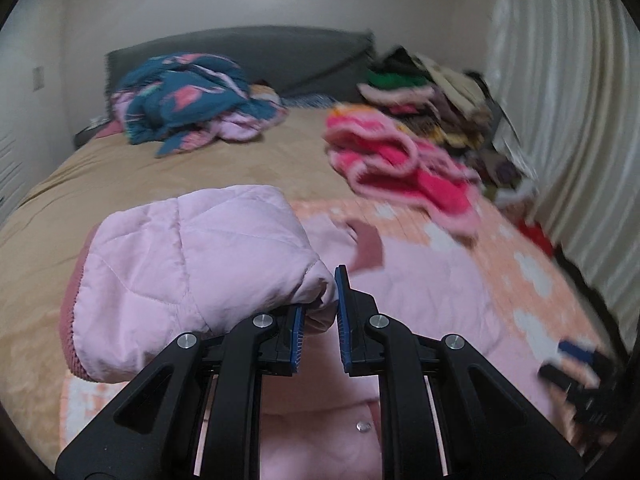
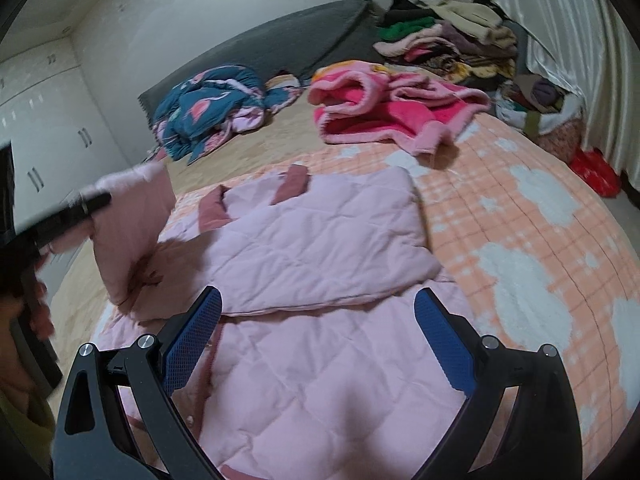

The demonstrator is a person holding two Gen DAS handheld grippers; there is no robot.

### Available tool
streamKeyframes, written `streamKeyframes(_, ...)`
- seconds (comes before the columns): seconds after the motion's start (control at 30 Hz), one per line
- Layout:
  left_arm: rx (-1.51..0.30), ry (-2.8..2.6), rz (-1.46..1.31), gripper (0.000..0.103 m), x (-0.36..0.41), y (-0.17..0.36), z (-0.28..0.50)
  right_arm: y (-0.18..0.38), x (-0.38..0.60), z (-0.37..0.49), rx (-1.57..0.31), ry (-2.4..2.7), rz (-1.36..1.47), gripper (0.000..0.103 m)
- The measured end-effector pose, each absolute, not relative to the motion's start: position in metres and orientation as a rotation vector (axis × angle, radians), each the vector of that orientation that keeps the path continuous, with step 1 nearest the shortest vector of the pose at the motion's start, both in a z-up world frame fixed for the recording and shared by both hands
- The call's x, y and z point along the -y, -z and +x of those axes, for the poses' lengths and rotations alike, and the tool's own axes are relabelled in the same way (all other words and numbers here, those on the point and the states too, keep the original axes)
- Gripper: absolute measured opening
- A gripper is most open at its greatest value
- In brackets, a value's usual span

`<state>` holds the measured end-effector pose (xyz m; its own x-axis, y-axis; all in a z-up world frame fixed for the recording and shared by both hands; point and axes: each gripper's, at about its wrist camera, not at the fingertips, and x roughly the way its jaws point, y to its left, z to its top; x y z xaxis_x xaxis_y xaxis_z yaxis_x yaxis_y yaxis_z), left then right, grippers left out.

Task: Fold large clothes
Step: 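Carry the sleeve with the left tool across the jacket toward the right tool, then lower the sleeve onto the jacket front and open the left tool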

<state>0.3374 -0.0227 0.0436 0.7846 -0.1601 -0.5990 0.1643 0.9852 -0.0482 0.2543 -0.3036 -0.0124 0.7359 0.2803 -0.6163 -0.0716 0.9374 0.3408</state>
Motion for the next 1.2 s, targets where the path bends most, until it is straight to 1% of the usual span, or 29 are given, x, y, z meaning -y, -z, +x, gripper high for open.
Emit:
streamKeyframes(0.13,-0.696,0.237,0.084,0.008,0.051,-0.010,0.337,0.018,0.320,0.253,-0.727,-0.157,0.323,0.097)
streamKeyframes(0.33,-0.777,0.321,0.301,0.009,0.093,0.040,0.332,0.027,0.342,0.251,-0.743,-0.108,0.345,0.097)
streamKeyframes(0.43,-0.814,0.354,0.374,0.016,0.105,0.057,0.332,0.033,0.352,0.251,-0.752,-0.085,0.361,0.097)
streamKeyframes(0.5,-0.824,0.356,0.438,0.018,0.114,0.065,0.331,0.036,0.357,0.251,-0.756,-0.073,0.372,0.097)
streamKeyframes(0.53,-0.827,0.356,0.465,0.020,0.117,0.068,0.330,0.037,0.359,0.250,-0.757,-0.067,0.375,0.097)
streamKeyframes(0.6,-0.825,0.357,0.520,0.027,0.125,0.071,0.327,0.037,0.361,0.250,-0.758,-0.059,0.378,0.097)
streamKeyframes(0.67,-0.818,0.366,0.544,0.038,0.129,0.072,0.322,0.037,0.363,0.250,-0.759,-0.055,0.378,0.097)
streamKeyframes(0.7,-0.818,0.373,0.543,0.040,0.130,0.071,0.320,0.036,0.363,0.250,-0.757,-0.053,0.375,0.097)
streamKeyframes(0.73,-0.818,0.380,0.533,0.043,0.130,0.069,0.319,0.035,0.363,0.250,-0.756,-0.051,0.373,0.097)
streamKeyframes(0.77,-0.817,0.386,0.517,0.051,0.129,0.067,0.317,0.035,0.364,0.250,-0.754,-0.047,0.372,0.097)
streamKeyframes(0.8,-0.816,0.398,0.476,0.056,0.127,0.063,0.315,0.034,0.365,0.250,-0.752,-0.045,0.374,0.097)
streamKeyframes(0.83,-0.815,0.408,0.436,0.065,0.124,0.059,0.313,0.033,0.366,0.249,-0.751,-0.045,0.375,0.097)
streamKeyframes(0.9,-0.802,0.412,0.335,0.069,0.115,0.051,0.308,0.032,0.366,0.250,-0.748,-0.043,0.374,0.097)
streamKeyframes(0.97,-0.778,0.413,0.152,0.079,0.094,0.041,0.303,0.031,0.366,0.251,-0.747,-0.044,0.373,0.097)
streamKeyframes(1.1,-0.777,0.375,-0.195,0.079,0.053,0.037,0.295,0.031,0.363,0.251,-0.751,-0.054,0.371,0.097)
streamKeyframes(1.2,-0.777,0.254,-0.338,0.079,0.025,0.036,0.284,0.029,0.357,0.252,-0.749,-0.067,0.360,0.097)
